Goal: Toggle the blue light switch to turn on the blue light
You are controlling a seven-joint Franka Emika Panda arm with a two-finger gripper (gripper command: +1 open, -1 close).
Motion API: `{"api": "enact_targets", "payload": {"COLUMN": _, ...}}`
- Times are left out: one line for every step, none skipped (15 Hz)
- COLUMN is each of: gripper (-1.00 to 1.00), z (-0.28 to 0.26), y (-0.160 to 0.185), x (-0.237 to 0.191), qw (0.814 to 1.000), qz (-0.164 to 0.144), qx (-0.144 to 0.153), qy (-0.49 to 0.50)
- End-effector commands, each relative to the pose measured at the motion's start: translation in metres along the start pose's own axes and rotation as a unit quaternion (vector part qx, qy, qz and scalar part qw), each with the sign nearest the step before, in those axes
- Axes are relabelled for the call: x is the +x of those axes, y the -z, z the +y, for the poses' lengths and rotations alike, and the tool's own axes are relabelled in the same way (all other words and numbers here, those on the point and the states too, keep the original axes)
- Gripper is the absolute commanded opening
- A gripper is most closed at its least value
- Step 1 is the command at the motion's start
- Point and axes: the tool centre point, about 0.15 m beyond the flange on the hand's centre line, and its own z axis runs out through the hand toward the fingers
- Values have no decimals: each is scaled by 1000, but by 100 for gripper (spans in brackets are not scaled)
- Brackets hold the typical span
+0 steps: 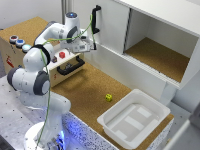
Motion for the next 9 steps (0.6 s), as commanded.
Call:
{"api": "enact_targets", "payload": {"gripper": 100, "z": -2, "y": -1, "x": -12, "qw": 1000, "qz": 16, "qx": -5, "qy": -9}}
{"api": "enact_targets", "payload": {"gripper": 100, "z": -2, "y": -1, "x": -12, "qw": 1000, "qz": 16, "qx": -5, "qy": -9}}
{"api": "enact_targets", "payload": {"gripper": 100, "z": -2, "y": -1, "x": -12, "qw": 1000, "qz": 16, "qx": -5, "qy": -9}}
{"api": "enact_targets", "payload": {"gripper": 100, "z": -2, "y": -1, "x": -12, "qw": 1000, "qz": 16, "qx": -5, "qy": -9}}
{"api": "enact_targets", "payload": {"gripper": 100, "z": -2, "y": -1, "x": -12, "qw": 1000, "qz": 16, "qx": -5, "qy": -9}}
{"api": "enact_targets", "payload": {"gripper": 100, "z": -2, "y": -1, "x": -12, "qw": 1000, "qz": 16, "qx": -5, "qy": -9}}
{"api": "enact_targets", "payload": {"gripper": 100, "z": -7, "y": 7, "x": 4, "qw": 1000, "qz": 2, "qx": -1, "qy": -2}}
{"api": "enact_targets", "payload": {"gripper": 100, "z": -20, "y": 17, "x": 14, "qw": 1000, "qz": 4, "qx": -1, "qy": 6}}
{"api": "enact_targets", "payload": {"gripper": 100, "z": -33, "y": 26, "x": 23, "qw": 1000, "qz": 5, "qx": -1, "qy": 16}}
